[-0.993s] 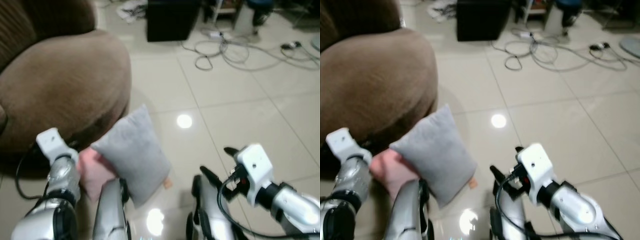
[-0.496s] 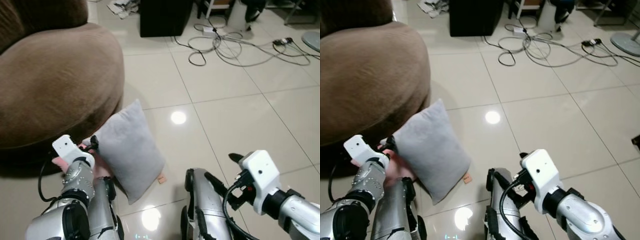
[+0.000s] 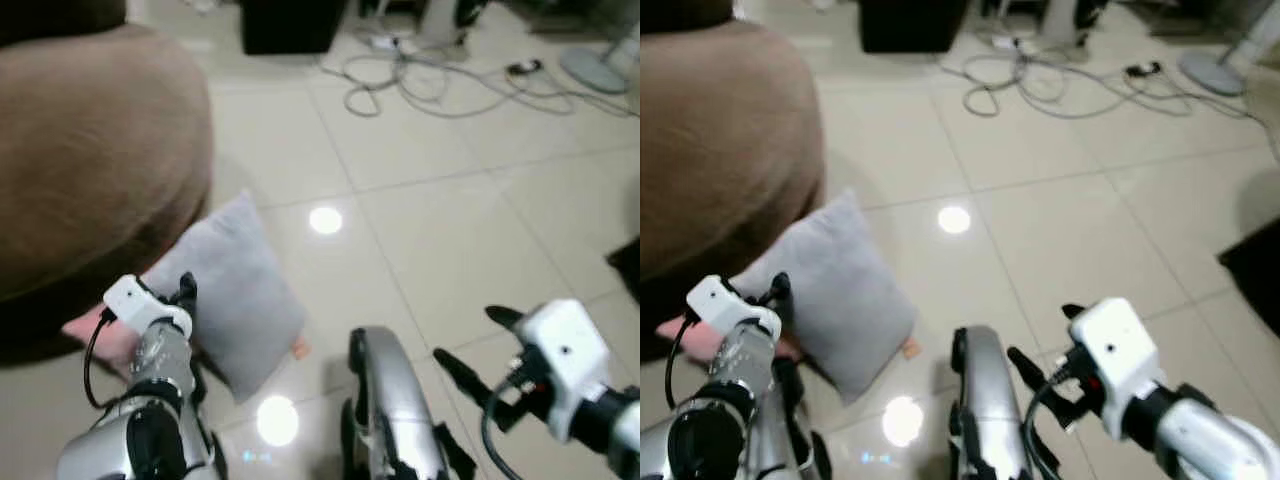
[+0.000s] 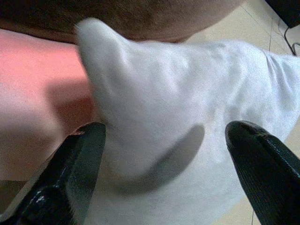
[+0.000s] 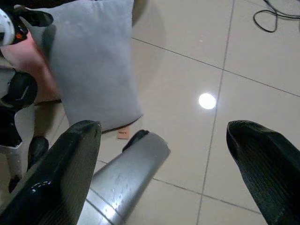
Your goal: Move the pillow to the sofa from floor
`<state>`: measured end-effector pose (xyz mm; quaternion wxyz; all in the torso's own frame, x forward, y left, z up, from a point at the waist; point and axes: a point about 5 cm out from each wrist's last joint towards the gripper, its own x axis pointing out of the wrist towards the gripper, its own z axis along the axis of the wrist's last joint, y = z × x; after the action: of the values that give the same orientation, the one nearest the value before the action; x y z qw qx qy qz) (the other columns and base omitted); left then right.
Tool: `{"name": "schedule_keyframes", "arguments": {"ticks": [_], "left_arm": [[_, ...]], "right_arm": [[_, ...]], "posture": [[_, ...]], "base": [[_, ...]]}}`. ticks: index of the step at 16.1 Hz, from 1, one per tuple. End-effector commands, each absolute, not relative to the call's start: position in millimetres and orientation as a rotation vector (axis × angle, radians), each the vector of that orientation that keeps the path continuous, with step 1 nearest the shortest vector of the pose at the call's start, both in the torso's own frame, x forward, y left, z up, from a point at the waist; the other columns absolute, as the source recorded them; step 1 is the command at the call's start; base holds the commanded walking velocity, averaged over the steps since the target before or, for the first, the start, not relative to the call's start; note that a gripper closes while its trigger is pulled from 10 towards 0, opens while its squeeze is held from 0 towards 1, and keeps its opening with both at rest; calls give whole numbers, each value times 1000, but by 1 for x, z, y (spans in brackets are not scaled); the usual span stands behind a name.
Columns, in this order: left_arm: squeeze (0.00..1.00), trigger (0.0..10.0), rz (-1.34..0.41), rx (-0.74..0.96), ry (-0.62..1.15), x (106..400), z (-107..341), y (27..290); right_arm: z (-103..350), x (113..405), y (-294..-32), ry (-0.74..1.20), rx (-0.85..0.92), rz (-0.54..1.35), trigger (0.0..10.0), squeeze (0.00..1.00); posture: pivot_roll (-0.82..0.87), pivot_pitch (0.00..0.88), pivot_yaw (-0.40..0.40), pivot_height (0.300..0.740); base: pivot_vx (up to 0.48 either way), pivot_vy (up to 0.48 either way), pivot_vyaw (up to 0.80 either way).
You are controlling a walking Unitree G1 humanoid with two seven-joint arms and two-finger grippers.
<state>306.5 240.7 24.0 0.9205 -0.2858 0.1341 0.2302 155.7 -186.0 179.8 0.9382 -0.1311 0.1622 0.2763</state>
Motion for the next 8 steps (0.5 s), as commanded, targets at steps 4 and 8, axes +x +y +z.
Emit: {"name": "schedule_keyframes", "arguments": {"ticks": [4,8], "left_arm": [[0,10000,552,-578,262,302,22,245],[0,10000,584,-478,267,301,26,255]], "right_arm": [[201,148,-200,334,-301,562,10000,0],[205,148,-199,343,-290,590,10000,0]], "posture": [[-544,201,-239,526],[-534,212,-244,526]], "base": [[0,0,0],[0,0,0]]}}
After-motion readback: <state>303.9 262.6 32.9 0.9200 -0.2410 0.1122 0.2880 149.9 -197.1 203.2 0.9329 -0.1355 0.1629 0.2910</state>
